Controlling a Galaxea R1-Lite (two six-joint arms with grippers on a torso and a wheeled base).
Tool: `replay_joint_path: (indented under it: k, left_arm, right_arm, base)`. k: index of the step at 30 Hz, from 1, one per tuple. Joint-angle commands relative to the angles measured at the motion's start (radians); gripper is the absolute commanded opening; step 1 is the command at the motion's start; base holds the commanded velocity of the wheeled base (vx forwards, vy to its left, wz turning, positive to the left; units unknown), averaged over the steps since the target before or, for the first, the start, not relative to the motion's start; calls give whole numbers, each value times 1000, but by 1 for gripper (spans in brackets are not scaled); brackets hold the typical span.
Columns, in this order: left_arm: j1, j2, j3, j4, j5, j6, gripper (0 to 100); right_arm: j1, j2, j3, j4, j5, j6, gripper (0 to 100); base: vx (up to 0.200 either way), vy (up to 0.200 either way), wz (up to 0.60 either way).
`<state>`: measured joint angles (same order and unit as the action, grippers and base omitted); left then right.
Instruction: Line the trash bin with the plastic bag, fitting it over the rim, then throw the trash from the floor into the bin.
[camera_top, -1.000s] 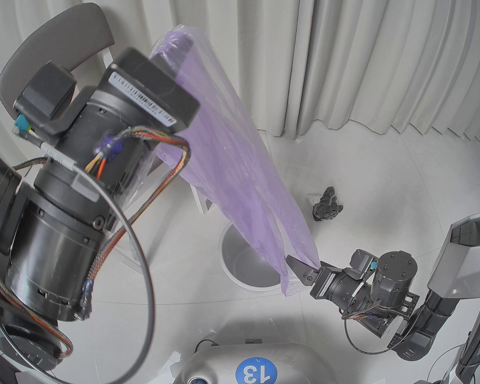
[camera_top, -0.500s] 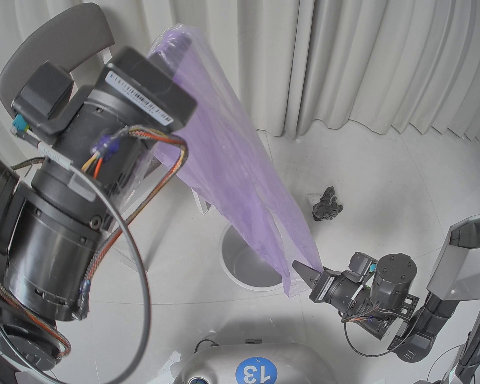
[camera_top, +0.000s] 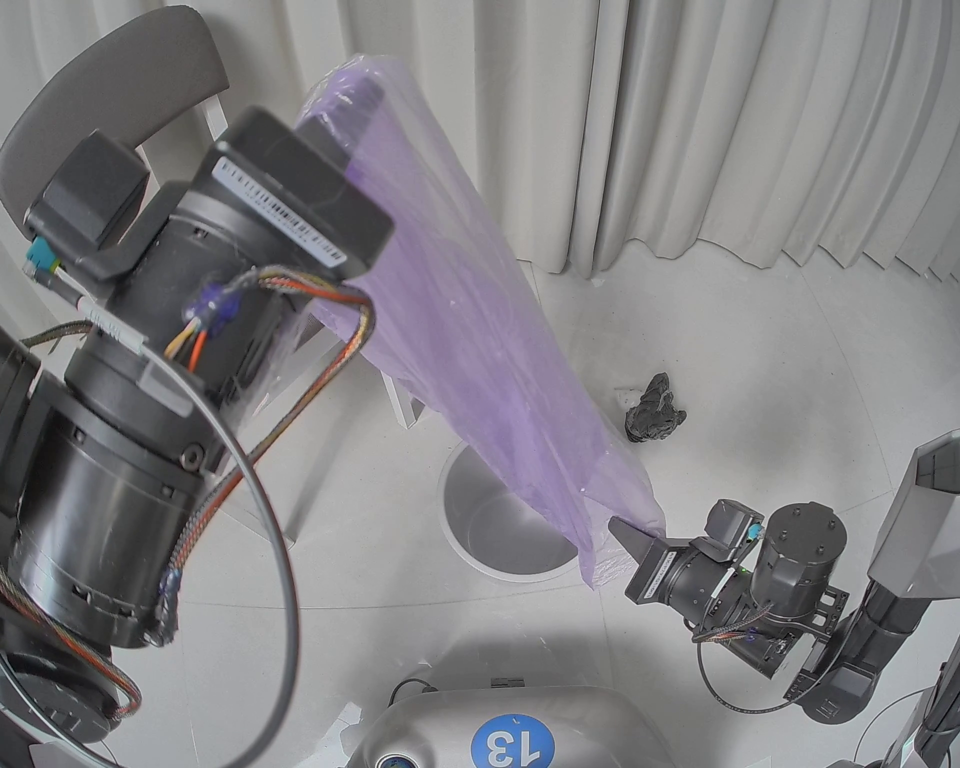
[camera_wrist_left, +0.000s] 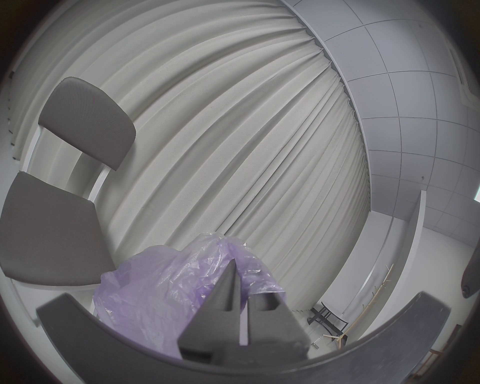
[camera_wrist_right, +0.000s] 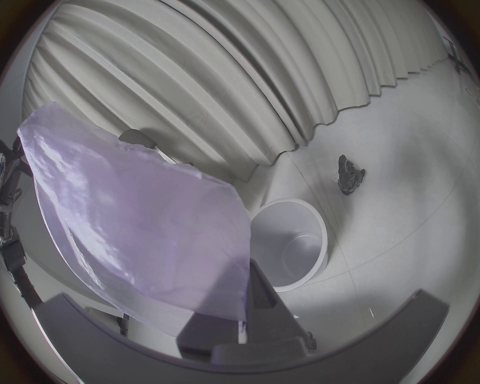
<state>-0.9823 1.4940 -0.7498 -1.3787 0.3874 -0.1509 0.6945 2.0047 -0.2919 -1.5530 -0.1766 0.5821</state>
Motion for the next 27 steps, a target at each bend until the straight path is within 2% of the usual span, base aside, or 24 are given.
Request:
replay_joint_path:
  k: [1, 4, 7, 12, 19, 22, 23, 25, 27]
  left_arm:
    - [13, -9, 35, 30, -5, 4, 0]
    - [37, -38, 53, 115, -30, 2, 0]
    - [47, -69, 72, 191, -50, 1, 0]
    - [103, -121, 107, 313, -102, 1, 0]
    - [309, -236, 136, 587, -331, -6, 0]
    - [387, -253, 145, 699, -484, -6, 0]
    - [387, -253, 145, 699, -484, -6, 0]
    - [426, -244, 158, 742, -565, -4, 0]
    - [432, -227, 168, 754, -610, -4, 0]
  right_arm:
    - [-15, -69, 36, -12, 2, -56, 0]
    - [-47, -132, 77, -9, 3, -165, 0]
    - [-67, -176, 108, -4, 5, -237, 0]
    - [-105, -224, 135, 53, 6, -312, 0]
    - [-151, -317, 135, 226, 8, -384, 0]
    - [-151, -365, 126, 286, 17, -404, 0]
    - [-151, -365, 126, 286, 17, -404, 0]
    - [-150, -399, 128, 300, 23, -416, 0]
    - [-144, -409, 134, 303, 28, -429, 0]
  base:
    - [0, 0, 0]
    - [0, 0, 0]
    - [0, 0, 0]
    - [0, 0, 0]
    - [0, 0, 0]
    - [0, 0, 0]
    - [0, 0, 0]
    - [0, 0, 0]
    - [0, 0, 0]
